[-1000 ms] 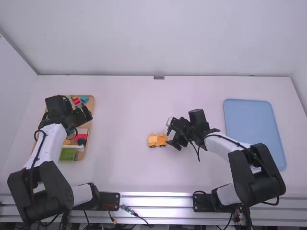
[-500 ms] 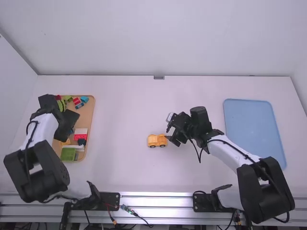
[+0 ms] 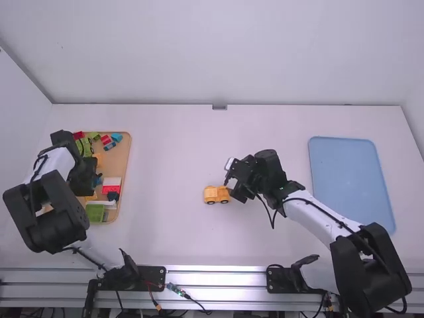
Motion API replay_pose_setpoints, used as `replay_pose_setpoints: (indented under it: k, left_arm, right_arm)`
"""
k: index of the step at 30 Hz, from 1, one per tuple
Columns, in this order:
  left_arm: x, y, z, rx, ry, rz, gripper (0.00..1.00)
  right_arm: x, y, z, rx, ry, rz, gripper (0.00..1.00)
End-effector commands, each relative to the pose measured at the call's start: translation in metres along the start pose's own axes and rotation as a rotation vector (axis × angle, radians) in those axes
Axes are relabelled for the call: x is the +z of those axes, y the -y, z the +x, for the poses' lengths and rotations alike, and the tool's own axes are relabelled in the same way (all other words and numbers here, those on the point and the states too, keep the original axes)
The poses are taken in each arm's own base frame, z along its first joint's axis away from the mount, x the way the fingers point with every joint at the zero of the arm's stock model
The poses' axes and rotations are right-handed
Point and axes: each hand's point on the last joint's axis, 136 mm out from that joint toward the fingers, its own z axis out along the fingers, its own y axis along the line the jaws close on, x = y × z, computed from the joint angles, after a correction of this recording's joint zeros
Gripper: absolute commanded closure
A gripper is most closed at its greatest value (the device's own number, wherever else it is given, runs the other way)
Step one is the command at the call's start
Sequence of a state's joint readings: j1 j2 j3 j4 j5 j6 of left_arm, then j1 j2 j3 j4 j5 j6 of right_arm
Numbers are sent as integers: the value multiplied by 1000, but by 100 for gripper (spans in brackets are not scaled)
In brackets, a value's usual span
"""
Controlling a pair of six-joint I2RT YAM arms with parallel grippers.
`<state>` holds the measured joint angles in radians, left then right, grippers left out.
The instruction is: Assemble lego blocks to make yellow taxi
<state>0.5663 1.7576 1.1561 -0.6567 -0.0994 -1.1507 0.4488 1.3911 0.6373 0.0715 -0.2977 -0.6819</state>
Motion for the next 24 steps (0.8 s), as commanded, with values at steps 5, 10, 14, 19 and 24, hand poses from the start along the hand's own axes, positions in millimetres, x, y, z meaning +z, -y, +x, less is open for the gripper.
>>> replay_pose_setpoints:
  k: [5,10,14,19,24]
  left_arm:
    - [12,-23,1,-114,30,-64,12]
    - [23,-26,3,-118,37,-49,19]
    - [28,-41,3,-207,56,-90,21]
    - [29,-49,2,-226,81,-120,21]
    - [35,-54,2,-269,103,-117,33]
  right_arm:
    - [-3,1,-2,-16,-9,27,1]
    - [-3,1,-2,-16,-9,26,1]
    - [-2,1,-2,-17,-9,26,1]
    - [-2,1,-2,-17,-8,26,1]
    - [-3,1,-2,-16,-9,26,1]
